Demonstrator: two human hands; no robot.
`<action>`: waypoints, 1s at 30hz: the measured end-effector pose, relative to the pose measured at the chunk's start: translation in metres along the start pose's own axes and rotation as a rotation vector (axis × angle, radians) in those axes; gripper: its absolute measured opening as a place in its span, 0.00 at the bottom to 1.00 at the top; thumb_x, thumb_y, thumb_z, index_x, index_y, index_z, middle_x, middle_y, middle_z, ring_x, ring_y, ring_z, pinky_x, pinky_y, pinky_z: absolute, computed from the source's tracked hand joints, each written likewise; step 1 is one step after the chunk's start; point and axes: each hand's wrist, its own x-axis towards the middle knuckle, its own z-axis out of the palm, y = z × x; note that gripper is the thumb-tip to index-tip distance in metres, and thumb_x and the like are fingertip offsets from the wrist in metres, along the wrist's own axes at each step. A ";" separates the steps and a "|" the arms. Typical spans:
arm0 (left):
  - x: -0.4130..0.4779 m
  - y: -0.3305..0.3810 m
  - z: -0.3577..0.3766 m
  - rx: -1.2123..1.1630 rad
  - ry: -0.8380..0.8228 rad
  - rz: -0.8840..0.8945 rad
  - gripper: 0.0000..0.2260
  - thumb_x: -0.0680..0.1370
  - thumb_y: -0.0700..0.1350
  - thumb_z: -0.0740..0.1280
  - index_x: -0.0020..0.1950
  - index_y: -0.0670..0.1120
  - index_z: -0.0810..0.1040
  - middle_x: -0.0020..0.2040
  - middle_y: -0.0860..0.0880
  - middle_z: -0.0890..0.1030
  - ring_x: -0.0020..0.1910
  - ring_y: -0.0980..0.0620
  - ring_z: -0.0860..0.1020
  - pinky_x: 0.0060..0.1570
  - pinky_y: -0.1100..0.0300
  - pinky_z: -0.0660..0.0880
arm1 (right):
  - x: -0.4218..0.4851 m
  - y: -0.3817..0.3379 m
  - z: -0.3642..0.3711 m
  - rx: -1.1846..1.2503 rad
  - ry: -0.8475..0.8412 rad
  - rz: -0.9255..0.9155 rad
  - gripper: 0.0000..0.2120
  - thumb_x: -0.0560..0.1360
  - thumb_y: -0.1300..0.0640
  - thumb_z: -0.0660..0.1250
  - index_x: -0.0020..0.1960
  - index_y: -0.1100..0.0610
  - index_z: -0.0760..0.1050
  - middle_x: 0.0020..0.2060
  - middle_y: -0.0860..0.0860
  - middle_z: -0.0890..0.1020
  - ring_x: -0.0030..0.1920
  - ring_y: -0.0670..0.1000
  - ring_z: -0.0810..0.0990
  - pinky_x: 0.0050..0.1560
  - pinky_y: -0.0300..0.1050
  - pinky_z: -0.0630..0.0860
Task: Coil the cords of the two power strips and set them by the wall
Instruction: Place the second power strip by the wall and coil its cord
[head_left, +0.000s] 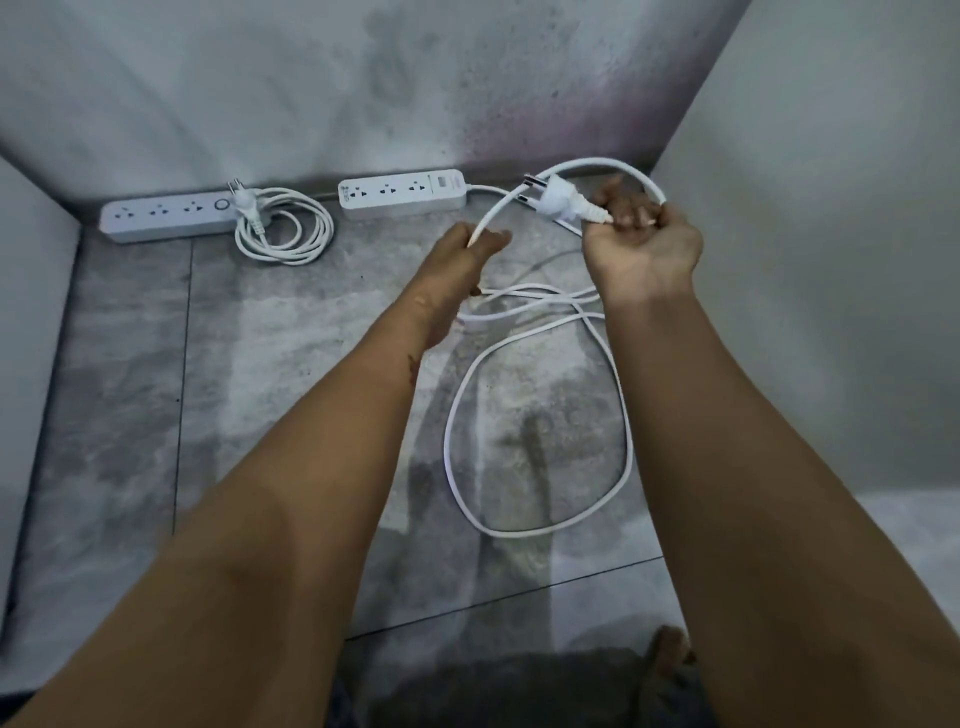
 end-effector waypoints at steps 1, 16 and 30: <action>0.000 0.003 0.004 -0.068 -0.050 -0.036 0.08 0.76 0.51 0.67 0.44 0.49 0.71 0.36 0.52 0.68 0.33 0.54 0.65 0.36 0.59 0.64 | 0.002 0.004 0.003 -0.050 0.008 0.023 0.18 0.79 0.64 0.46 0.31 0.56 0.60 0.18 0.52 0.66 0.23 0.51 0.65 0.39 0.46 0.73; 0.013 0.013 -0.002 -0.485 0.094 -0.047 0.13 0.80 0.51 0.65 0.40 0.44 0.74 0.21 0.52 0.67 0.22 0.53 0.69 0.37 0.56 0.76 | -0.023 0.043 -0.033 -1.779 0.022 0.498 0.19 0.78 0.40 0.62 0.40 0.54 0.77 0.35 0.49 0.72 0.31 0.47 0.67 0.36 0.41 0.66; 0.013 0.026 -0.010 0.163 -0.444 -0.052 0.10 0.75 0.29 0.65 0.41 0.44 0.75 0.30 0.53 0.76 0.28 0.56 0.66 0.30 0.63 0.63 | 0.002 0.021 -0.012 -2.290 -0.555 -0.554 0.20 0.77 0.37 0.58 0.52 0.54 0.74 0.41 0.48 0.82 0.45 0.52 0.80 0.50 0.47 0.73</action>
